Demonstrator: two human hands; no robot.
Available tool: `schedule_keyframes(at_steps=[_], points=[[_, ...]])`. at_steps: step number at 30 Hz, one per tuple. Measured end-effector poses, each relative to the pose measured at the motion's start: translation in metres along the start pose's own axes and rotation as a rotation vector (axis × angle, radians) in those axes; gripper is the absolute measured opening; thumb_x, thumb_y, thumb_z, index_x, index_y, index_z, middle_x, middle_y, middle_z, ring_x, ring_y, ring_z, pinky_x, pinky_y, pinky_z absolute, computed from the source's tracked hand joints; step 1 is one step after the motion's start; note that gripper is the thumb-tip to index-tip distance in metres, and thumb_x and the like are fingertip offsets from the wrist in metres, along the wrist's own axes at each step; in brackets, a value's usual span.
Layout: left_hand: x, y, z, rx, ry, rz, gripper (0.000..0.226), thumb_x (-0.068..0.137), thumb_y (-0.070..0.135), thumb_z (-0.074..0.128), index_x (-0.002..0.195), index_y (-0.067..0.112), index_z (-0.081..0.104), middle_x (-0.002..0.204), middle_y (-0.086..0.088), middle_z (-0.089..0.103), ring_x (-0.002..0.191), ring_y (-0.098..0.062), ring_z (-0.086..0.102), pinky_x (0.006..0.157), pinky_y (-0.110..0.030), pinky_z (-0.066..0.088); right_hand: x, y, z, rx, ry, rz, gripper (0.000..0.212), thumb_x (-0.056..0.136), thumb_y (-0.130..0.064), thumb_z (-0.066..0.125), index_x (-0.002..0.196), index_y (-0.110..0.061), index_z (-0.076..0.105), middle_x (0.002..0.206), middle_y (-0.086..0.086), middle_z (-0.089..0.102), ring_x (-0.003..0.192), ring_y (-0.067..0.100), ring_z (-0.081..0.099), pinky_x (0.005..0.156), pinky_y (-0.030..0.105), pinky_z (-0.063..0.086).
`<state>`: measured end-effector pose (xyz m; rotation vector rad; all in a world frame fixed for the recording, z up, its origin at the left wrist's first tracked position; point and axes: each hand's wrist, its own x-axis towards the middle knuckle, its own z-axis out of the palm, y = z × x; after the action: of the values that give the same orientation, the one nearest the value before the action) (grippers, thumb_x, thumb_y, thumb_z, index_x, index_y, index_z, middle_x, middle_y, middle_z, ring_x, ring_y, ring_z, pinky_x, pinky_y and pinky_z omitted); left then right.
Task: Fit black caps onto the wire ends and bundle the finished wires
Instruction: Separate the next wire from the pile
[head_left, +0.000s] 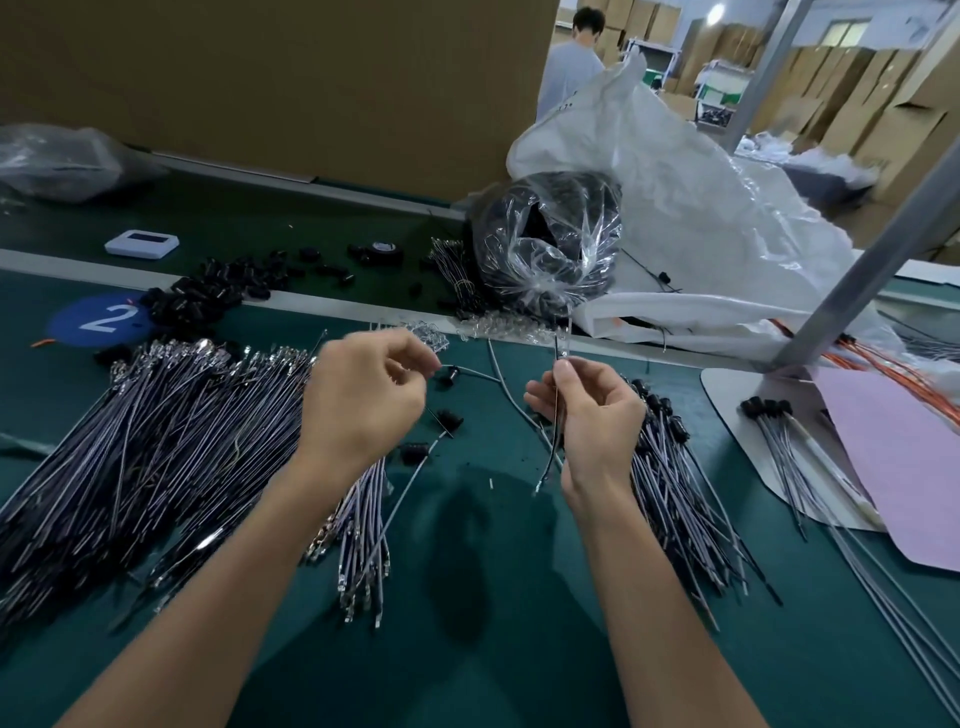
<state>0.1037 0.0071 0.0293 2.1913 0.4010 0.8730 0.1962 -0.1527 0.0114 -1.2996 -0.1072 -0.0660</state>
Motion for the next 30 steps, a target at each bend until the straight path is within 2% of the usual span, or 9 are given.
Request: schedule_keyframes(at_steps=[3, 6, 11, 14, 16, 19, 23, 27, 30], points=[[0.001, 0.0, 0.014, 0.239, -0.372, 0.014, 0.029, 0.083, 0.02, 0.072, 0.111, 0.028, 0.071, 0.109, 0.008, 0.07, 0.108, -0.009, 0.058, 0.095, -0.028, 0.047, -0.001, 0.002, 0.001, -0.117, 0.029, -0.092, 0.011, 0.092, -0.005, 0.064, 0.083, -0.012, 0.069, 0.067, -0.002, 0.069, 0.061, 0.013, 0.068, 0.062, 0.022, 0.055], [0.002, -0.004, 0.031, 0.469, -0.436, 0.082, 0.039, 0.086, 0.033, 0.072, 0.124, 0.026, 0.065, 0.118, 0.003, 0.062, 0.119, -0.017, 0.045, 0.093, -0.031, 0.042, -0.002, 0.003, 0.001, -0.155, 0.028, -0.125, 0.013, 0.091, -0.007, 0.066, 0.082, -0.015, 0.069, 0.066, -0.005, 0.07, 0.06, 0.01, 0.066, 0.063, 0.02, 0.054], [0.012, -0.009, 0.04, 0.502, -0.451, 0.118, 0.019, 0.091, 0.023, 0.067, 0.107, 0.016, 0.074, 0.106, 0.0, 0.061, 0.114, -0.021, 0.046, 0.086, -0.032, 0.043, -0.003, 0.005, 0.001, -0.208, -0.014, -0.146, 0.014, 0.091, -0.008, 0.067, 0.081, -0.019, 0.069, 0.069, -0.004, 0.07, 0.062, 0.01, 0.065, 0.064, 0.021, 0.055], [0.013, -0.008, 0.04, 0.226, -0.302, 0.09, 0.013, 0.09, 0.019, 0.068, 0.1, 0.013, 0.074, 0.099, -0.002, 0.069, 0.096, -0.019, 0.06, 0.086, -0.031, 0.049, -0.002, 0.008, 0.002, -0.314, -0.075, -0.182, 0.019, 0.09, -0.011, 0.068, 0.077, -0.024, 0.069, 0.065, -0.009, 0.067, 0.061, 0.006, 0.061, 0.063, 0.025, 0.052], [0.013, -0.006, 0.035, -0.136, -0.216, -0.032, 0.008, 0.089, 0.01, 0.068, 0.096, 0.01, 0.073, 0.089, -0.003, 0.073, 0.077, -0.015, 0.068, 0.071, -0.025, 0.056, -0.002, 0.01, 0.003, -0.373, -0.132, -0.204, 0.019, 0.089, -0.013, 0.069, 0.073, -0.023, 0.069, 0.063, -0.013, 0.064, 0.06, 0.003, 0.055, 0.062, 0.024, 0.049], [0.008, -0.008, 0.025, -0.533, -0.198, -0.209, 0.008, 0.087, 0.002, 0.069, 0.09, 0.009, 0.072, 0.08, -0.006, 0.074, 0.068, -0.016, 0.072, 0.05, -0.025, 0.056, -0.002, 0.012, 0.004, -0.416, -0.199, -0.227, 0.014, 0.088, -0.014, 0.07, 0.075, -0.021, 0.071, 0.065, -0.013, 0.064, 0.061, 0.003, 0.054, 0.062, 0.021, 0.047], [0.003, -0.015, 0.022, -0.647, -0.153, -0.333, 0.021, 0.081, -0.003, 0.073, 0.095, 0.011, 0.075, 0.072, 0.004, 0.074, 0.061, -0.011, 0.067, 0.061, -0.022, 0.058, -0.003, 0.013, 0.003, -0.449, -0.222, -0.269, 0.016, 0.085, -0.013, 0.073, 0.076, -0.026, 0.072, 0.078, -0.003, 0.069, 0.066, 0.004, 0.058, 0.066, 0.021, 0.048], [0.001, -0.017, 0.022, -0.669, -0.139, -0.346, 0.026, 0.079, -0.005, 0.074, 0.091, 0.018, 0.075, 0.077, 0.0, 0.075, 0.067, -0.013, 0.068, 0.075, -0.027, 0.059, -0.004, 0.012, 0.003, -0.506, -0.222, -0.315, 0.018, 0.084, -0.012, 0.074, 0.076, -0.028, 0.071, 0.08, -0.001, 0.069, 0.067, 0.002, 0.058, 0.066, 0.017, 0.044], [-0.002, -0.015, 0.023, -0.618, -0.16, -0.3, 0.026, 0.079, -0.004, 0.074, 0.092, 0.018, 0.076, 0.074, 0.0, 0.074, 0.064, -0.011, 0.067, 0.069, -0.021, 0.057, -0.005, 0.012, 0.004, -0.516, -0.231, -0.314, 0.009, 0.085, -0.011, 0.074, 0.081, -0.019, 0.074, 0.081, 0.0, 0.068, 0.067, 0.002, 0.057, 0.066, 0.017, 0.044]])
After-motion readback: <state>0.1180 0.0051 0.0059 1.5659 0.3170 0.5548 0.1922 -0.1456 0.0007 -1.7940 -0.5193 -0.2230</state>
